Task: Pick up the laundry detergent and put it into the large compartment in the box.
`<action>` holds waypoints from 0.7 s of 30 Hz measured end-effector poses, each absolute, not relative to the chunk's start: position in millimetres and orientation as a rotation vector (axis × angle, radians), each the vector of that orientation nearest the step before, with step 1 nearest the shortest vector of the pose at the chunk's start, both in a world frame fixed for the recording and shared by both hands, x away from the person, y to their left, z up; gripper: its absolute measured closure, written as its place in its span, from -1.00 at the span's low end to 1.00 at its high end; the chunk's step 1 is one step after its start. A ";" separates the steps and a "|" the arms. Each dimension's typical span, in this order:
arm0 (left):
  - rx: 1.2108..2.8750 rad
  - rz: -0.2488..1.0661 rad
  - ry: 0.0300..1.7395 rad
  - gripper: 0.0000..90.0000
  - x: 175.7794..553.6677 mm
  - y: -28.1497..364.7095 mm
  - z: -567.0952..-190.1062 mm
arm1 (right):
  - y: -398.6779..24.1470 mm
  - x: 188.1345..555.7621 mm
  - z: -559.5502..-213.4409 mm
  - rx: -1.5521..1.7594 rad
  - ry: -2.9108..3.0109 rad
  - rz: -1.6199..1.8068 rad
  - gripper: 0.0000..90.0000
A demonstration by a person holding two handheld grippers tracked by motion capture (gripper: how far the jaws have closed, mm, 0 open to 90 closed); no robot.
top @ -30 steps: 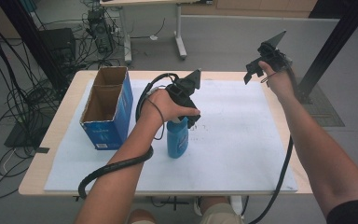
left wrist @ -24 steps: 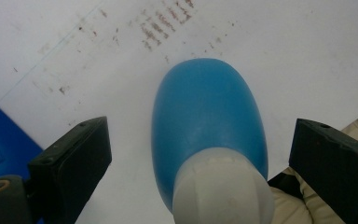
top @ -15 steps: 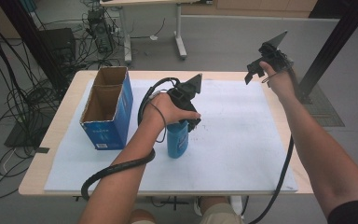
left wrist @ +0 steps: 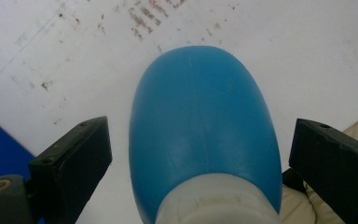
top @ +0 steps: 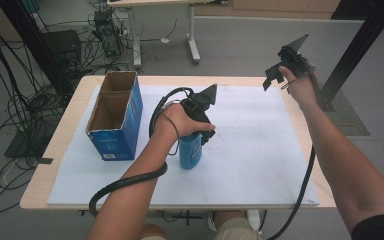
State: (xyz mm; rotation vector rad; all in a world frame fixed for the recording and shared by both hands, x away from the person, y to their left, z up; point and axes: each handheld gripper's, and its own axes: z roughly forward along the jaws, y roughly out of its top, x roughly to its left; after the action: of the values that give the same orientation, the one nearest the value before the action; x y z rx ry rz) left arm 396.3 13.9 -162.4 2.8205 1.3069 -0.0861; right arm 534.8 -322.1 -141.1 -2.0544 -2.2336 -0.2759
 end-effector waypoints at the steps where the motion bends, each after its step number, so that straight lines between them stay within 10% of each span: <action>1: 2.822 -0.088 1.308 -0.86 396.3 13.6 -163.0 | -322.1 534.6 -141.1 -2.055 -2.234 -0.277 -0.85; 21: 2.835 -0.088 1.299 -0.86 396.1 12.5 -166.5 | -323.1 534.0 -141.7 -2.054 -2.233 -0.278 -0.85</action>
State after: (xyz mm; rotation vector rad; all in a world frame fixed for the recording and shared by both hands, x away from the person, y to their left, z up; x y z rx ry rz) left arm 396.1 12.5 -166.5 2.8351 1.2995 -0.0885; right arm 534.0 -323.1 -141.7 -2.0538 -2.2333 -0.2775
